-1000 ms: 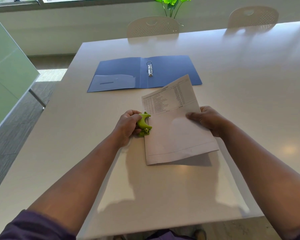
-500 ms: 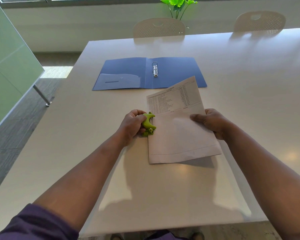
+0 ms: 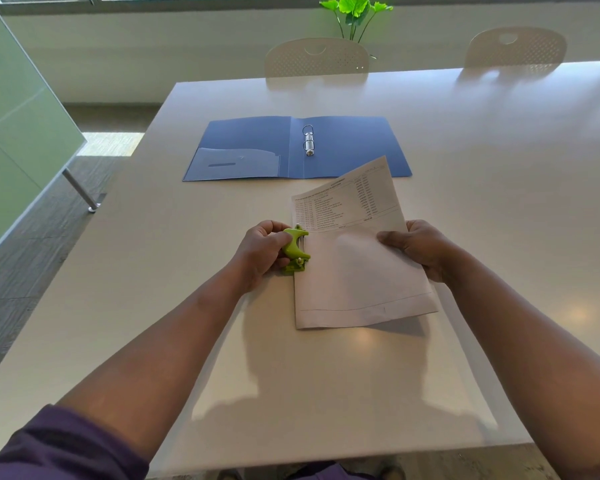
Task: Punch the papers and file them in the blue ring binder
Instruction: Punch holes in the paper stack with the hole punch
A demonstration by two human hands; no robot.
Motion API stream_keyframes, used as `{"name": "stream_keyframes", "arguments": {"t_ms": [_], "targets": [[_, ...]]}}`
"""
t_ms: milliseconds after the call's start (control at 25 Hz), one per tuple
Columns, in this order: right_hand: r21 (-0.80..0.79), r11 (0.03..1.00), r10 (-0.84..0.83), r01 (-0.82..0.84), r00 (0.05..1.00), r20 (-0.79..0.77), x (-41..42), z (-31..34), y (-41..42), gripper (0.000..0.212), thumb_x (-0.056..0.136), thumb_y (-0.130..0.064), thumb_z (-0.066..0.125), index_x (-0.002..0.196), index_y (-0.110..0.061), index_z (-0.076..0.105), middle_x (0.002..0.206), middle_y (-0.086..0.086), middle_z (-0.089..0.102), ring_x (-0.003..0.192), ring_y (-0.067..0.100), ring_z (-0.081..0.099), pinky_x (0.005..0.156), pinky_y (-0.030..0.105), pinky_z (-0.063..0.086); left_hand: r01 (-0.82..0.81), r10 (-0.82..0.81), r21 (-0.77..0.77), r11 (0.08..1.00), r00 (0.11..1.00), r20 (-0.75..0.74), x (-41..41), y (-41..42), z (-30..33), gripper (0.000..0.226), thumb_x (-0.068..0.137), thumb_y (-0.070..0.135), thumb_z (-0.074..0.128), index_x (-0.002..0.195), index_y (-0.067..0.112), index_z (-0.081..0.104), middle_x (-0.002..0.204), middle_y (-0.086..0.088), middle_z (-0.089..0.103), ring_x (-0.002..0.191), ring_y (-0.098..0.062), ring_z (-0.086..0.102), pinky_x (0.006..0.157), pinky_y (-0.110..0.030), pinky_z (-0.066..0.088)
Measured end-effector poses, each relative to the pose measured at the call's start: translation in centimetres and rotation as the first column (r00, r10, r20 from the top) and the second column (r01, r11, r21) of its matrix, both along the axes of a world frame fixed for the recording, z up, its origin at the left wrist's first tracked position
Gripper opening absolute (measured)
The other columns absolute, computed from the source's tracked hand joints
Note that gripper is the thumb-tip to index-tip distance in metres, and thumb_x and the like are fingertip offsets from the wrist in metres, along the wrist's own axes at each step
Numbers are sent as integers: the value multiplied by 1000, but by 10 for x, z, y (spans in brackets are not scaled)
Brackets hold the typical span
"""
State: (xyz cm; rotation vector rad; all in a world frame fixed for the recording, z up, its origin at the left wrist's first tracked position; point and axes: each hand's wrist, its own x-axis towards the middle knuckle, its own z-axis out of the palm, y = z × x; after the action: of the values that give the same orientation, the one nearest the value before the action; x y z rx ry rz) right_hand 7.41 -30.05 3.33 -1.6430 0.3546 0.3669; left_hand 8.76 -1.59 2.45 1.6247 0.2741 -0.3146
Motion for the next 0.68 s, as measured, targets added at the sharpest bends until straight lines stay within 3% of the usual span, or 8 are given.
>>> {"name": "stream_keyframes", "arguments": {"t_ms": [280,520,680], "targets": [[3,1000,6,-6,1000,-11,1,-1,1,21,97,-17,66,117,-12,65,108,10,75,88,26,75,65,36,62,20,-21,-11,1000,999,-47,5,3,3,18,93,8,69,110,10,65,90,-10,69,58,-13,69,48,-22,56],[0,1000,13,-13,1000,-4,1,-3,0,23,97,-16,66,119,-10,66,107,9,75,84,23,76,63,33,61,141,-130,199,970,989,-70,18,8,14,21,88,12,77,107,13,67,99,-11,73,76,-19,71,64,-31,61],[0,1000,16,-16,1000,-7,4,-4,-1,26,96,-18,67,121,-10,66,108,9,76,88,25,76,68,36,62,249,-219,335,909,968,-124,30,11,21,28,86,17,80,109,14,65,96,-9,66,75,-16,57,57,-26,51]]}}
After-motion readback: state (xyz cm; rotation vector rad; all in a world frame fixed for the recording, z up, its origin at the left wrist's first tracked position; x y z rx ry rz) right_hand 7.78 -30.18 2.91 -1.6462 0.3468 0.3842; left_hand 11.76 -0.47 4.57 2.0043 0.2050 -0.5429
